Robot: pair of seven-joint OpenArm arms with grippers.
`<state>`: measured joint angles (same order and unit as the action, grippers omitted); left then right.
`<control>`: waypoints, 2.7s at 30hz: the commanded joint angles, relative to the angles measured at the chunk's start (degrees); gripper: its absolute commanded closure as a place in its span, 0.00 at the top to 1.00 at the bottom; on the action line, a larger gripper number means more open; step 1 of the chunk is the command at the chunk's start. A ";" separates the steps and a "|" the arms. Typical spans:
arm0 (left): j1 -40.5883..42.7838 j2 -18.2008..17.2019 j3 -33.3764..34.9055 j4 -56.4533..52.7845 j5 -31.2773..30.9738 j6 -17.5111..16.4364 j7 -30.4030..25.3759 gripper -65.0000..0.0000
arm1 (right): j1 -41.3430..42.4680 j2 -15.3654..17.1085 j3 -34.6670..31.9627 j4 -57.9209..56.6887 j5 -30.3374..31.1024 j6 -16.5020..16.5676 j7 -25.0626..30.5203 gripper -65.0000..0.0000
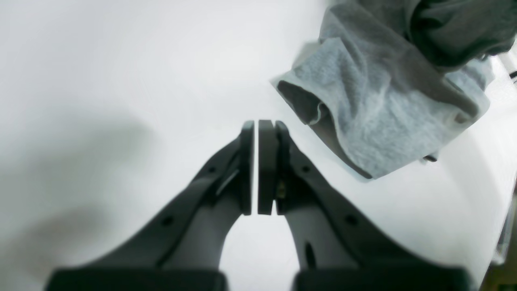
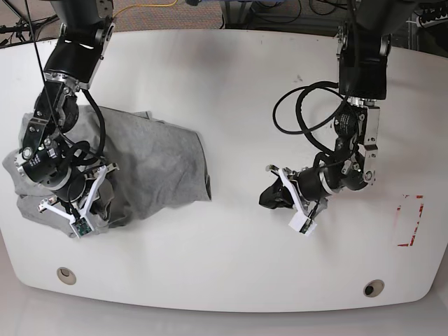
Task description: Fold the T-shirt properly
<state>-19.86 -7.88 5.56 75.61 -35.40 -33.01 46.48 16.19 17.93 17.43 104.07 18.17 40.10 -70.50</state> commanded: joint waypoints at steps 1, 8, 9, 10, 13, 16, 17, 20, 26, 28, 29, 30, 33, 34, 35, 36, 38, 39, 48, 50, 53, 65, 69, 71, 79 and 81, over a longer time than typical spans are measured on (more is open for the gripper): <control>-1.30 -0.65 -0.76 3.16 -1.61 -0.58 -1.12 0.00 | 1.52 0.92 0.11 0.63 0.17 -0.10 1.67 0.00; 3.81 -0.60 -1.21 3.90 -0.51 -0.17 1.65 0.01 | -4.19 -2.51 -0.24 -0.91 -0.64 -0.10 0.13 0.04; 4.69 -0.69 -1.30 3.99 -0.51 -0.17 1.83 0.01 | -4.62 -2.77 -0.24 -0.73 -0.81 -0.10 0.21 0.04; 5.31 -0.69 -1.30 3.99 -0.51 -0.17 1.92 0.01 | -4.80 -2.94 -0.24 -0.38 -0.72 -0.10 0.21 0.04; 5.75 -0.69 -1.39 3.99 -0.51 -0.17 2.00 0.01 | -5.24 -3.30 -0.24 0.15 -0.81 -0.10 0.21 0.04; 5.84 -0.78 -1.47 4.61 -0.51 -0.17 2.44 0.01 | -6.29 -3.38 -0.24 0.32 -0.72 -0.10 0.39 0.04; 5.92 -0.78 -1.47 5.22 -0.51 -0.17 2.80 0.01 | -6.65 -3.38 -0.24 0.32 -0.64 -0.10 0.48 0.04; 6.01 -0.78 -1.56 7.51 -0.51 -0.26 4.29 0.01 | -6.91 -3.30 -0.24 0.32 -0.64 -0.10 0.57 0.04; 6.27 -0.87 -1.56 9.88 -0.51 -0.26 4.82 0.01 | -6.73 -3.30 -0.24 0.32 -0.46 -0.10 0.57 0.04; 6.19 -1.22 -1.56 9.88 -0.51 -0.26 4.91 0.01 | -6.65 -3.30 -0.24 0.32 -0.46 -0.10 0.57 0.04; 6.10 -1.40 -1.56 9.88 -0.51 -0.26 4.91 0.01 | -6.65 -3.30 -0.24 0.32 -0.46 -0.10 0.57 0.04; 6.01 -1.40 -1.56 9.88 -0.51 -0.26 4.91 0.01 | -6.65 -3.30 -0.24 0.41 -0.46 -0.10 0.57 0.04; 5.40 -1.22 -1.30 9.79 -0.51 -0.26 4.91 0.01 | -6.56 -2.94 -0.24 0.59 -0.46 -0.10 0.57 0.04; 5.22 -1.13 -1.21 9.70 -0.51 -0.26 4.91 0.01 | -6.47 -2.86 -0.24 0.94 -0.64 -0.10 0.57 0.04; 5.13 -1.13 -1.12 9.62 -0.43 -0.17 4.91 0.01 | -6.21 -2.86 -0.24 1.55 -0.81 -0.10 0.74 0.04; 5.04 -1.13 -1.12 9.53 -0.25 -0.08 4.82 0.02 | -6.21 -2.86 -0.24 2.17 -0.81 -0.10 1.01 0.04; 5.04 -0.87 -1.12 8.91 -0.08 0.00 4.64 0.02 | -6.21 -2.86 -0.24 3.22 -0.81 -0.10 1.09 0.04; 5.04 -0.69 -1.12 8.65 -0.08 0.00 4.64 0.02 | -6.21 -2.86 -0.24 3.31 -0.81 -0.10 1.09 0.04; 5.04 4.67 -1.47 2.14 5.81 0.00 2.71 0.43 | -4.62 -2.77 -0.24 3.31 -0.90 -0.14 1.27 0.04; 5.31 5.29 -1.47 2.14 6.69 0.00 1.57 0.47 | -4.19 -2.86 -0.24 3.31 -0.90 -0.14 1.27 0.04; 5.48 6.25 -1.12 1.79 7.22 0.00 0.16 0.48 | -3.75 -3.03 -0.24 3.22 -0.90 -0.23 1.27 0.04; 3.20 12.49 -1.04 -9.64 7.13 0.00 -2.04 0.49 | -3.57 -3.21 -0.24 3.22 -0.99 -0.23 1.27 0.04; 2.05 13.81 -1.04 -14.91 7.13 0.00 -3.62 0.49 | -3.57 -3.21 0.02 3.22 -0.99 -0.23 1.27 0.04; 1.26 14.78 -1.04 -18.16 7.13 0.00 -4.59 0.49 | -3.57 -3.21 1.43 3.22 -0.99 -0.23 1.27 0.04; 0.38 16.88 2.75 -25.02 6.96 0.00 -9.34 0.49 | -3.57 -3.21 3.89 3.22 -0.90 -0.23 1.27 0.04; 0.03 16.88 3.71 -25.90 6.96 0.00 -10.22 0.49 | -3.57 -3.21 3.98 3.14 -0.90 -0.23 1.27 0.04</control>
<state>-18.81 8.58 8.51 50.28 -29.21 -33.06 35.79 11.31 14.13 21.10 106.34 16.69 40.05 -70.63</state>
